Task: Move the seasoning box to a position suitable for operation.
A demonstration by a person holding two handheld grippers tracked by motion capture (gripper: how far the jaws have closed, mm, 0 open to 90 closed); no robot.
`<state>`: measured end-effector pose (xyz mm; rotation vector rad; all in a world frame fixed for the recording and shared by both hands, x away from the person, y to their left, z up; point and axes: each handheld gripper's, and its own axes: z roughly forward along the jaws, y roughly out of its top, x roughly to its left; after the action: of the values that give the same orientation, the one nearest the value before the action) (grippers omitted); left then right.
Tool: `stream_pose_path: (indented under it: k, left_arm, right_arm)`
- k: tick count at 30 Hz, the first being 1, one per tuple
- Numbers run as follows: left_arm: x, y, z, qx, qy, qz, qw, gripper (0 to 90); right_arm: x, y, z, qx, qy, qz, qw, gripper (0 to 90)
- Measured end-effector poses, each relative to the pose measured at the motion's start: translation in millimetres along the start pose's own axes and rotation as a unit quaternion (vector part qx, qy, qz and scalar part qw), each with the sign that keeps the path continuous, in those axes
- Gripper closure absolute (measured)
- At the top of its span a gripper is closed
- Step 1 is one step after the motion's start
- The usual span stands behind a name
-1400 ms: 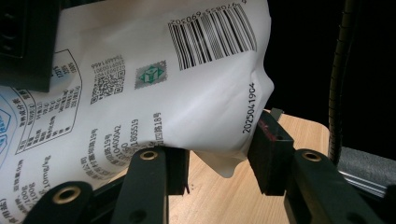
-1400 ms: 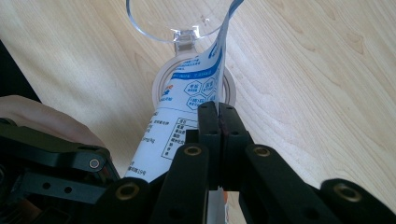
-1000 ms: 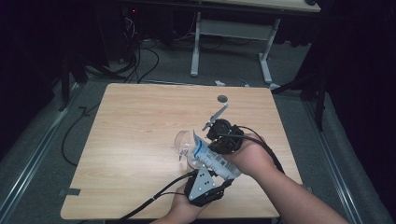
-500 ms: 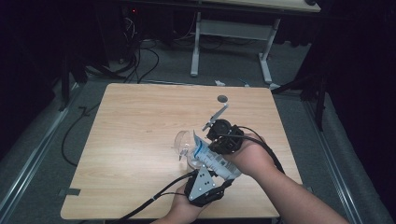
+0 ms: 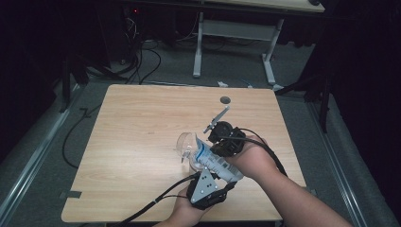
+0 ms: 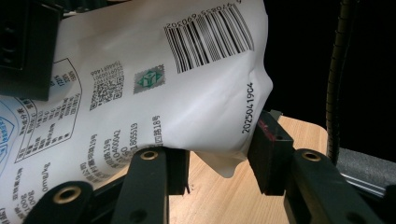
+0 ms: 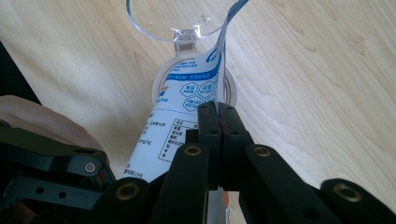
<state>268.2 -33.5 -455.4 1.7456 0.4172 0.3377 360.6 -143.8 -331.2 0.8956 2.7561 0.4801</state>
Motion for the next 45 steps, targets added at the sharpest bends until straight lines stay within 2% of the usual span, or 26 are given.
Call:
stream_pose_path:
  k: [19,45]
  left_arm:
    - [0.6,-0.1,0.4,-0.001,-0.006,-0.007,1.0,59.1]
    - [0.3,0.3,0.0,-0.002,-0.007,-0.005,1.0,59.4]
  right_arm:
    - [-0.1,0.9,1.3,0.0,0.0,-0.002,1.0,90.0]
    - [0.3,0.0,0.5,-0.003,0.001,0.0,1.0,90.0]
